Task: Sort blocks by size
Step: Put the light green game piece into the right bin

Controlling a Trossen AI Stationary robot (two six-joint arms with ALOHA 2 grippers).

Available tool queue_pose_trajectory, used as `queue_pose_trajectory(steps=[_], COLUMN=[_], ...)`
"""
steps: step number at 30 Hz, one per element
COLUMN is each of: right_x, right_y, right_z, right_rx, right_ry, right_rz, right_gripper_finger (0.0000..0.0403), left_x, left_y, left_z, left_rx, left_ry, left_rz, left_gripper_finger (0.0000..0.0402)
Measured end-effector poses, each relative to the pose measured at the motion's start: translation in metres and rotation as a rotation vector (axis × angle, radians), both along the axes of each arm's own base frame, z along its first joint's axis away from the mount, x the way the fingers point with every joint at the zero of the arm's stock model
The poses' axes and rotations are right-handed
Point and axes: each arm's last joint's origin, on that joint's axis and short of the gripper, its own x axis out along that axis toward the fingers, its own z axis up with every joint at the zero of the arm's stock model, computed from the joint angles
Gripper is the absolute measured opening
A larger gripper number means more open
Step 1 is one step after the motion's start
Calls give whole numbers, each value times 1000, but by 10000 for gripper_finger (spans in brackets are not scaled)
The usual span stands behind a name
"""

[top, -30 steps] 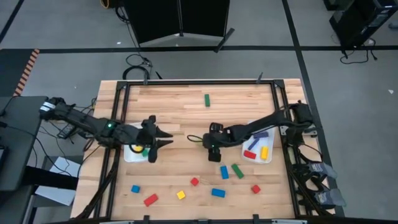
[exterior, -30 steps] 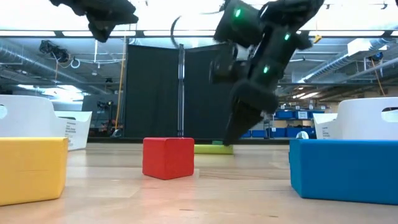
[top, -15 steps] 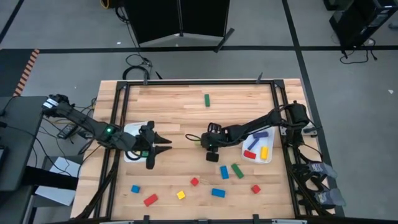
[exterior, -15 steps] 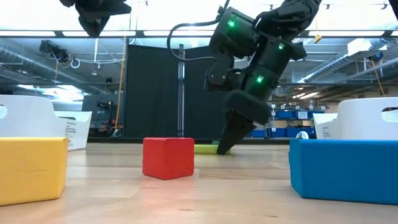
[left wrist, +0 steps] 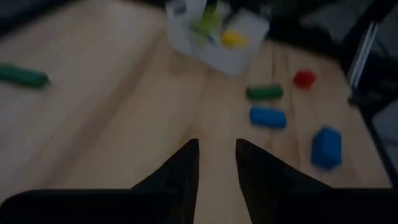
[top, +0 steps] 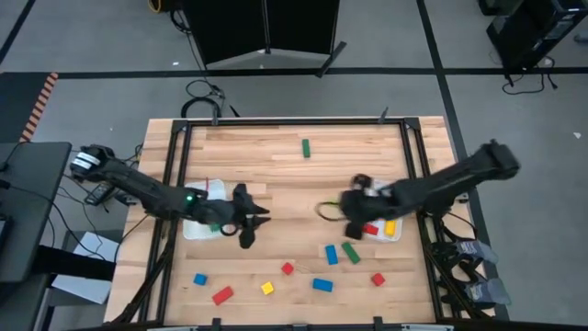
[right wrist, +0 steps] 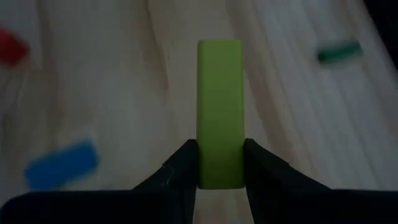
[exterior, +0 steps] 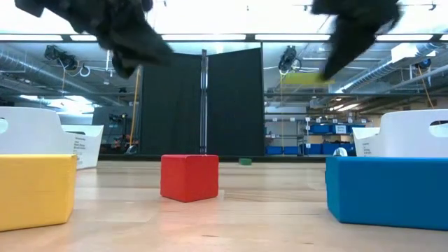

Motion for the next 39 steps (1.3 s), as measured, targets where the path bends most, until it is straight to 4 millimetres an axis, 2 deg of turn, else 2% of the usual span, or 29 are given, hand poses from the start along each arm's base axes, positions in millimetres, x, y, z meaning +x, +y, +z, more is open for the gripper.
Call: queue_pose_trajectory(steps=[3,6,8,11,14,15,16,21,23,24,26,29,33,39], right_x=[-45,-82,-98,-112,-118,-119,-119,-117,-115,-113,-111,-107,-102,-97], right_y=[16,27,31,30,26,25,25,27,28,28,29,31,34,36], right_z=[5,6,-3,-19,-37,-41,-44,-46,-43,-41,-38,-36,-35,-34], right_rx=[47,94,89,73,69,70,76,87,81,82,74,69,65,80], right_ry=[34,54,92,144,183,182,176,153,122,104,81,35,-13,-44], right_rz=[-54,-124,-175,-259,-321,-328,-330,-308,-305,-306,-290,-252,-212,-167], right_gripper_finger=[109,109,109,109,110,124,151,330,376,386,380,351,317,302], left_x=[3,0,-4,-11,-21,-25,-30,-47,-52,-53,-51,-42,-33,-22], left_y=[-2,-8,-16,-28,-41,-46,-51,-75,-88,-95,-110,-136,-164,-202], left_z=[-11,-13,-11,-5,-6,-7,-8,-16,-20,-22,-27,-26,-31,-49], left_rx=[-15,-6,18,9,-31,-48,-71,-207,-273,-293,-320,-318,-206,-139], left_ry=[70,147,217,291,350,369,385,467,498,523,571,620,782,918], left_rz=[-57,-105,-141,-172,-176,-179,-180,-144,-146,-146,-148,-156,-91,-51], left_gripper_finger=[113,113,113,113,113,114,115,135,143,145,147,147,148,158])
